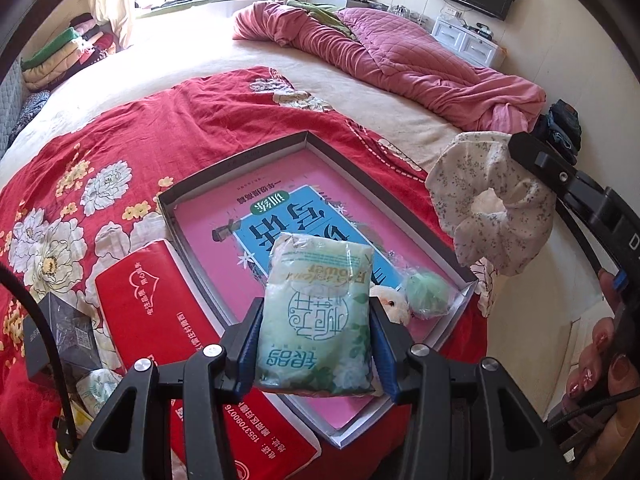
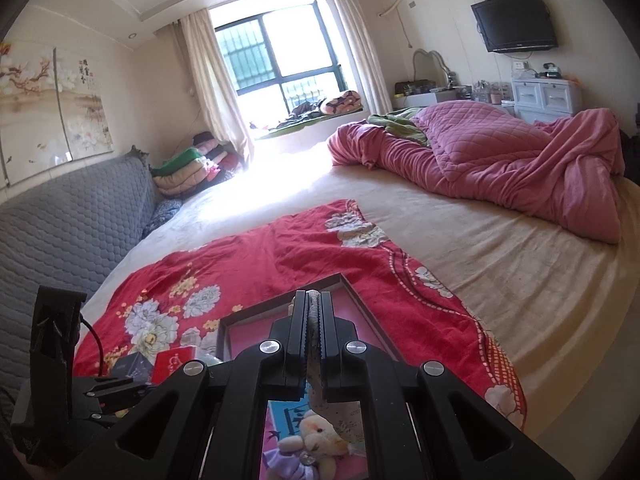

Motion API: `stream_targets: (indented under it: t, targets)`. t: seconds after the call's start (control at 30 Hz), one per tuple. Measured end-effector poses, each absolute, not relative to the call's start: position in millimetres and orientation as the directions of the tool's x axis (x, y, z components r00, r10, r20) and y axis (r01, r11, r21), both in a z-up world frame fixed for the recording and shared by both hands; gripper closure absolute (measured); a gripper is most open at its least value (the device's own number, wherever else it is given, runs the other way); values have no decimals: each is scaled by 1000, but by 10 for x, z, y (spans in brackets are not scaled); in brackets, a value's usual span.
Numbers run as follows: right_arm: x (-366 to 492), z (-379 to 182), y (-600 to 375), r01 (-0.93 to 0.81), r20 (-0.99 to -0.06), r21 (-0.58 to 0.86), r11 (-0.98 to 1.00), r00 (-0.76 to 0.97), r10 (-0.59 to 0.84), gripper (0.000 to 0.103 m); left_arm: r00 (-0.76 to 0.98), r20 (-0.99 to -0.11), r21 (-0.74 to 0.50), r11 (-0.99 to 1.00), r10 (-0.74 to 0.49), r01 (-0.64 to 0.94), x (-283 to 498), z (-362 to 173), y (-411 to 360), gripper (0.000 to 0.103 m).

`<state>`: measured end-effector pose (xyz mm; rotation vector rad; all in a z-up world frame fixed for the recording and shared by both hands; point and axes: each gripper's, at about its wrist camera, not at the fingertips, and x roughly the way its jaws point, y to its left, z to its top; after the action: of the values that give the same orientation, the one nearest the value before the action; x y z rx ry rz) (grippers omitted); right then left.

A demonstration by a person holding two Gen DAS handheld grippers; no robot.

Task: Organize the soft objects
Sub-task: 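Open the left tool over the tray while the right tool releases the pillow there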

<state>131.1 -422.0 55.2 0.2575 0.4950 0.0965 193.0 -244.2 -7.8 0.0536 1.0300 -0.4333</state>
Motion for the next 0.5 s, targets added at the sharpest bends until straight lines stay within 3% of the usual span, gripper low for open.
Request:
stream_targets:
  t: [0.33, 0.5]
  targets:
    - [1530, 93, -4181, -25, -547, 243, 970, 822, 158, 99, 405, -863, -142, 915, -301, 379, 2006, -277, -2539, 54]
    - [1624, -138, -4158, -55, -592, 330, 942, 766, 252, 99, 395, -871, -136, 916, -293, 378, 2052, -330, -2570, 54]
